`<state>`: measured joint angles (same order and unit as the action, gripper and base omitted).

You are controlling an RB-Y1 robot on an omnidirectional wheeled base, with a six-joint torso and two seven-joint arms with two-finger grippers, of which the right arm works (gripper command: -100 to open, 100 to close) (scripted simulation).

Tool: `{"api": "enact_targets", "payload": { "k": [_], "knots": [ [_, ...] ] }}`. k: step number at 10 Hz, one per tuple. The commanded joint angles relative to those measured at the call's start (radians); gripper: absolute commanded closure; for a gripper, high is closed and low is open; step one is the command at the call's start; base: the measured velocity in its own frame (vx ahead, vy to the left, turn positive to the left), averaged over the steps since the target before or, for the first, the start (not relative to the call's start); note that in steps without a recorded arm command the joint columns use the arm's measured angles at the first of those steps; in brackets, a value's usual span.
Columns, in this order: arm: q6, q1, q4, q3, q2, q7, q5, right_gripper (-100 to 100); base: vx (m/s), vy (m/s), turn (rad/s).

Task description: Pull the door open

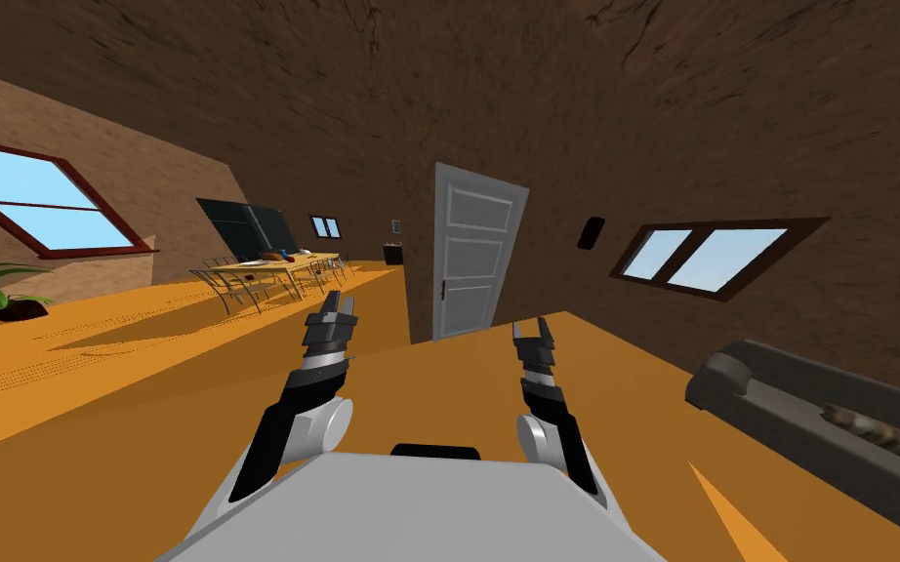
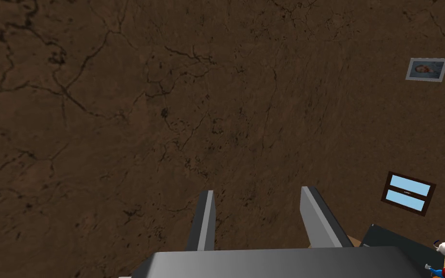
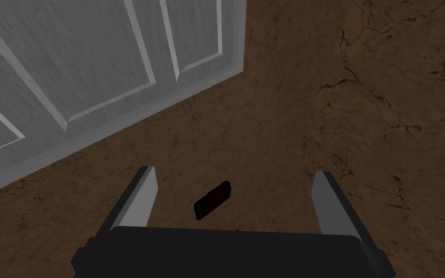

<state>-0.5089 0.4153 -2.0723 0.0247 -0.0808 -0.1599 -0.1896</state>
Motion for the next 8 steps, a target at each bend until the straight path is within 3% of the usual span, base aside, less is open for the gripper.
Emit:
{"api": "enact_targets", "payload": {
  "k": [1, 8],
  "knots": [
    [-0.008, -0.002, 0.023, 0.001, -0.006, -0.031, -0.017, -100, 0.085, -0.004, 0.128],
    [-0.047, -0.037, 0.158, 0.012, -0.021, -0.151, -0.085, -100, 0.098, -0.004, 0.132]
  ]
}}
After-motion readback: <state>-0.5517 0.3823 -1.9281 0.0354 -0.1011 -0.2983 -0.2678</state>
